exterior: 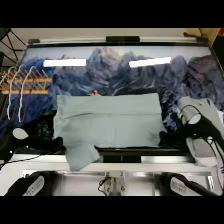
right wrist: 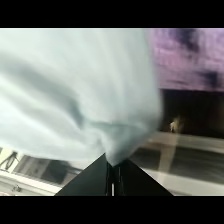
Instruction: Fold the shirts.
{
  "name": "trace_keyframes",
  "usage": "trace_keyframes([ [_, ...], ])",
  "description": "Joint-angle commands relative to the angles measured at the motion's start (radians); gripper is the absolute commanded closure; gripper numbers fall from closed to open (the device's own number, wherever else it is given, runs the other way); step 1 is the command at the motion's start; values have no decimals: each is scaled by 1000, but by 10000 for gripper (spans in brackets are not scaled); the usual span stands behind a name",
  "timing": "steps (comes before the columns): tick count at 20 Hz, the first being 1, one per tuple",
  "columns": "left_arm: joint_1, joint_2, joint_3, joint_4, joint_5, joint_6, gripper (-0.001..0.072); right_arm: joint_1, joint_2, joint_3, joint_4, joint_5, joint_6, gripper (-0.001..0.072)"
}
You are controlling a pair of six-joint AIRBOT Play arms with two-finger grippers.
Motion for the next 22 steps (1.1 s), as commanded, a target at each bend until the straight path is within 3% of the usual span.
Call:
trace_keyframes([
  [1,2,5,52,0,0,42,680,62,2,26,2,-33,1,641],
  [3,1,5,145,-1,-29,135,680,60,10,103,2,3,-5,641],
  [5,1,5,256,0,-83,168,680,61,34,212,2,10,-5,642],
  [8,1,-11,383,0,-25,168,681,104,29,371,-7,-123,12,643],
  [11,2,-141,499,-1,54,164,681,195,-61,476,-43,-297,74,643],
  [17,18,-497,842,-4,51,125,681,195,-289,661,-123,-322,154,643],
  [22,-15,-667,908,-57,87,118,680,198,-371,671,-112,-370,159,642],
])
